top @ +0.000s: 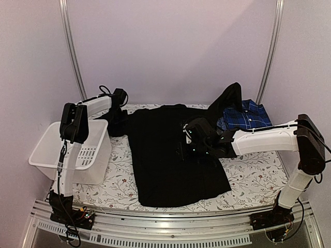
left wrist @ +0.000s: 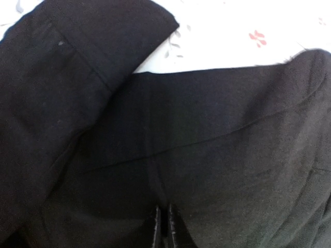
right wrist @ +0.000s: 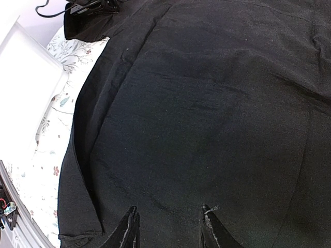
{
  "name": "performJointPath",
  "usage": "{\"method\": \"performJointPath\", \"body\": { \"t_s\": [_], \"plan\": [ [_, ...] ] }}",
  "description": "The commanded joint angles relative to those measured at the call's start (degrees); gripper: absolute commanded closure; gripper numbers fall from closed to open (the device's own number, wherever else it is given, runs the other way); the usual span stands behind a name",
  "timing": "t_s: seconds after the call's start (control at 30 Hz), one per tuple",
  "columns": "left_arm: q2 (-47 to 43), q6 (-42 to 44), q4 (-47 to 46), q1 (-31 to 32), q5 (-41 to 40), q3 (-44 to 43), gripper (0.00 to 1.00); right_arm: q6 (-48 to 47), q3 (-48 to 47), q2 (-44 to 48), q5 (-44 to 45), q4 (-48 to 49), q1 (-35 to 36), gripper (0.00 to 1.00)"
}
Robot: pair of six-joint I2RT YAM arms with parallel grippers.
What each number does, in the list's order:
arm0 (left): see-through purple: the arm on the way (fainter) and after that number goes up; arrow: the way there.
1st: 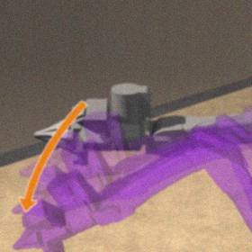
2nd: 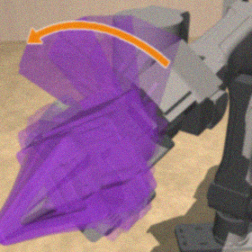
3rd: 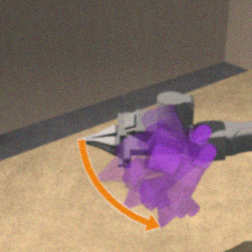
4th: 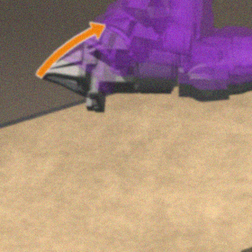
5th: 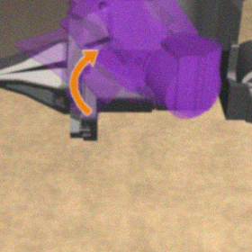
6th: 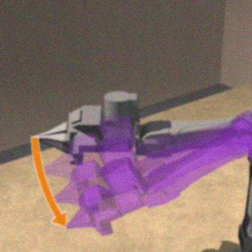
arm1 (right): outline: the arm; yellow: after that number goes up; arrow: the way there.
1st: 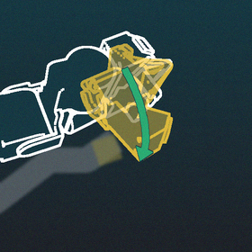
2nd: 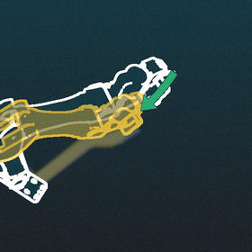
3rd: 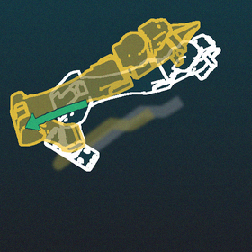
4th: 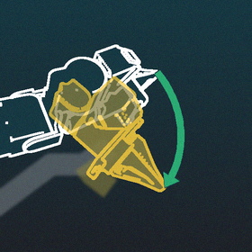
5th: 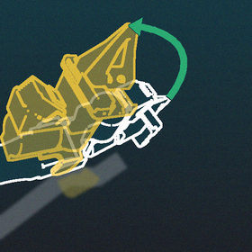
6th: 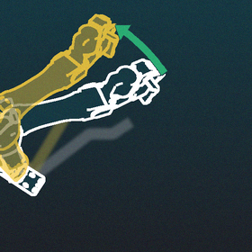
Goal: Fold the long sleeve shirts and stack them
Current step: Pick up the sleeve from the center of the board.
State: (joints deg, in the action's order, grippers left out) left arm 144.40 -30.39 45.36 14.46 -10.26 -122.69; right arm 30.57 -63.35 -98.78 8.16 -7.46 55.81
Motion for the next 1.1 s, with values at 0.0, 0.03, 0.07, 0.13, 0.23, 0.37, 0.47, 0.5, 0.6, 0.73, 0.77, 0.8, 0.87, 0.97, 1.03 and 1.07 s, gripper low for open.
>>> {"method": "performJointPath", "body": {
  "t_s": [0.0,0.03,0.07,0.13,0.23,0.37,0.47,0.5,0.6,0.73,0.77,0.8,0.87,0.97,1.03,1.07],
  "plan": [
    [0.6,1.9,-0.3,0.7,3.1,1.3,1.00,-0.2,0.7,0.6,-0.7,0.0,-0.1,0.62],
    [0.3,2.4,-0.4,1.0,2.6,0.8,1.00,-0.1,0.7,0.6,-0.8,0.0,-0.1,0.62],
    [0.0,2.7,-0.4,1.4,1.6,0.0,1.00,0.0,0.8,0.6,-0.9,-0.1,-0.1,0.62],
    [-1.0,3.2,-0.4,2.0,0.0,-1.2,1.00,0.1,0.9,0.5,-0.9,-0.1,-0.1,0.62],
    [-2.8,3.8,-0.7,3.2,-2.5,-2.9,1.00,0.1,0.6,0.6,-0.9,-0.2,-0.1,0.62],
    [-5.0,5.2,-1.0,5.4,-7.1,-4.8,1.00,0.1,0.3,0.6,-0.8,-0.3,-0.1,0.62],
    [-6.1,6.0,-1.1,7.2,-9.4,-6.1,1.00,0.1,0.2,0.5,-0.8,-0.3,-0.1,0.62],
    [-6.4,6.4,-1.4,7.9,-9.8,-6.4,1.00,0.1,0.1,0.5,-0.8,-0.3,-0.1,0.62],
    [-6.8,7.4,-1.5,10.2,-10.0,-7.2,1.00,0.1,0.1,0.5,-0.7,-0.3,-0.1,0.62],
    [-6.3,7.3,-1.7,13.8,-7.4,-6.8,1.00,0.3,0.2,0.4,-0.4,-0.4,-0.1,0.62],
    [-6.0,7.8,-1.8,14.8,-6.7,-6.7,1.00,0.3,0.2,0.4,-0.3,-0.5,-0.1,0.62],
    [-5.5,8.2,-1.9,15.9,-6.3,-6.8,1.00,0.4,0.4,0.4,0.0,-0.5,-0.1,0.62],
    [-4.6,9.0,-2.1,17.9,-5.2,-7.0,1.00,0.8,1.0,0.8,0.9,-0.8,-0.1,0.62],
    [-3.0,9.2,-2.1,19.5,-2.6,-7.2,0.94,1.4,1.9,1.6,2.1,-1.0,-0.2,0.62],
    [-2.8,9.0,-1.6,19.9,-3.1,-7.2,0.78,1.6,2.3,1.9,2.2,-1.1,-0.2,0.62],
    [-3.1,8.9,-1.4,19.9,-3.8,-7.2,0.70,1.7,2.3,1.9,2.2,-1.1,-0.2,0.62]
  ]
}}
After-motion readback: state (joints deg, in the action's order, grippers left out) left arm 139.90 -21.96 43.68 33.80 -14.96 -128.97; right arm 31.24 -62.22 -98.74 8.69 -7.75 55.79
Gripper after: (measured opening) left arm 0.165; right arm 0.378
